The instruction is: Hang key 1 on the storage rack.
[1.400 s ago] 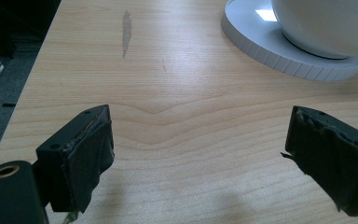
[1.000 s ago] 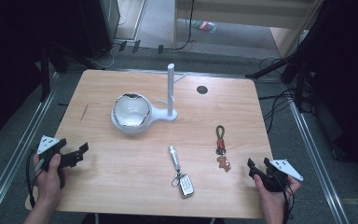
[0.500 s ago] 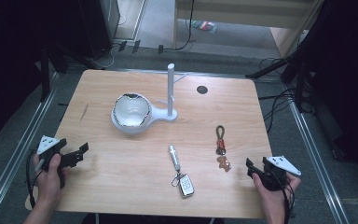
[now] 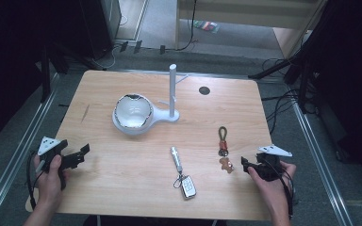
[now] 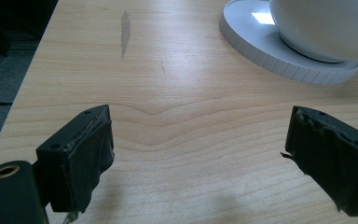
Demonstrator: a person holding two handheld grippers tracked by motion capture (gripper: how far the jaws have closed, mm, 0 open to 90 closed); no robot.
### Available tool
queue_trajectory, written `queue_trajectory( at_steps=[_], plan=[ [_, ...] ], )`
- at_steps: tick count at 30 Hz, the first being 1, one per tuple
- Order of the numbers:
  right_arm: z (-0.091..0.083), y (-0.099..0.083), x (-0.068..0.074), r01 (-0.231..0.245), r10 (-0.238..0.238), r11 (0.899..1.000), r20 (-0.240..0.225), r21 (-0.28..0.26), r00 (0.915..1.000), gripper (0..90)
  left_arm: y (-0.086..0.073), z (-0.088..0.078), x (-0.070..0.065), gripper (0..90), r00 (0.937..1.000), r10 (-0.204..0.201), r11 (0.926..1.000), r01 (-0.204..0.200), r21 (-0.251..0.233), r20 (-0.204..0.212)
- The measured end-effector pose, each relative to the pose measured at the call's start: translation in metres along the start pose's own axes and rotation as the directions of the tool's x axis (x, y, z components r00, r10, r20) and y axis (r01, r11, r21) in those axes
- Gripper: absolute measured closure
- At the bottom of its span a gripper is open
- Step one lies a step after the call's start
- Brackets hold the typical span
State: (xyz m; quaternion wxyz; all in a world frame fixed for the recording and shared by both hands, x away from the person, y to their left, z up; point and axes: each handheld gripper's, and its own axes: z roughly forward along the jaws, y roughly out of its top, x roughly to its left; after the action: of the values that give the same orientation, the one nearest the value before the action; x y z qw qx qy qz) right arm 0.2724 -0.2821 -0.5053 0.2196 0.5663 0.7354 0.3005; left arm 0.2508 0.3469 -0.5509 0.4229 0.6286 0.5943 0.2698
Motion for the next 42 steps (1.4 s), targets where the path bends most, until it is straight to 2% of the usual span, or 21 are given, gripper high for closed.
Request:
queue_trajectory(
  at_steps=[4, 11, 17, 19, 21, 22, 27, 34, 38, 42],
  plan=[
    [0.005, 0.008, 0.003, -0.005, 0.007, 0.998, -0.022, 0.059, 0.9997, 37.3, 0.000, 0.000, 0.000, 8.0, 1.0000, 0.000, 1.0000, 0.000, 0.000, 0.000],
    [0.011, 0.023, 0.008, 0.033, -0.034, 0.989, 0.000, 0.147, 0.9994, 38.0, 0.000, 0.000, 0.000, 8.0, 1.0000, -0.001, 1.0000, 0.001, 0.000, 0.000],
    [0.018, 0.033, 0.012, 0.054, -0.053, 0.976, -0.008, 0.211, 0.9986, 38.2, 0.000, 0.000, 0.000, 8.0, 1.0000, -0.001, 1.0000, 0.001, 0.000, 0.000],
    [0.022, 0.035, 0.014, 0.072, -0.073, 0.968, -0.003, 0.239, 0.9973, 38.2, 0.000, 0.000, 0.000, 8.0, 1.0000, -0.001, 1.0000, 0.001, 0.001, 0.001],
    [0.023, 0.036, 0.015, 0.072, -0.074, 0.967, -0.003, 0.246, 0.9973, 38.2, 0.000, 0.000, 0.000, 8.0, 1.0000, -0.003, 1.0000, 0.003, 0.000, 0.002],
    [0.026, 0.039, 0.017, 0.077, -0.078, 0.961, -0.007, 0.264, 0.9969, 38.2, 0.000, 0.000, 0.001, 8.0, 1.0000, -0.003, 1.0000, 0.003, 0.000, 0.002],
    [0.030, 0.048, 0.020, 0.085, -0.085, 0.953, -0.011, 0.290, 0.9963, 38.2, 0.000, 0.000, 0.001, 8.0, 1.0000, -0.002, 1.0000, 0.002, -0.001, 0.002],
    [0.035, 0.061, 0.024, 0.096, -0.098, 0.935, -0.011, 0.340, 0.9951, 38.2, 0.000, 0.000, 0.001, 8.0, 1.0000, -0.004, 1.0000, 0.004, -0.002, 0.003],
    [0.038, 0.068, 0.024, 0.089, -0.089, 0.929, -0.014, 0.358, 0.9959, 38.2, 0.000, 0.000, 0.000, 8.0, 1.0000, -0.003, 1.0000, 0.003, -0.001, 0.002],
    [0.043, 0.073, 0.025, 0.097, -0.099, 0.918, -0.014, 0.384, 0.9950, 38.1, 0.000, 0.000, 0.001, 8.1, 1.0000, -0.006, 1.0000, 0.006, 0.000, 0.004]
  ],
)
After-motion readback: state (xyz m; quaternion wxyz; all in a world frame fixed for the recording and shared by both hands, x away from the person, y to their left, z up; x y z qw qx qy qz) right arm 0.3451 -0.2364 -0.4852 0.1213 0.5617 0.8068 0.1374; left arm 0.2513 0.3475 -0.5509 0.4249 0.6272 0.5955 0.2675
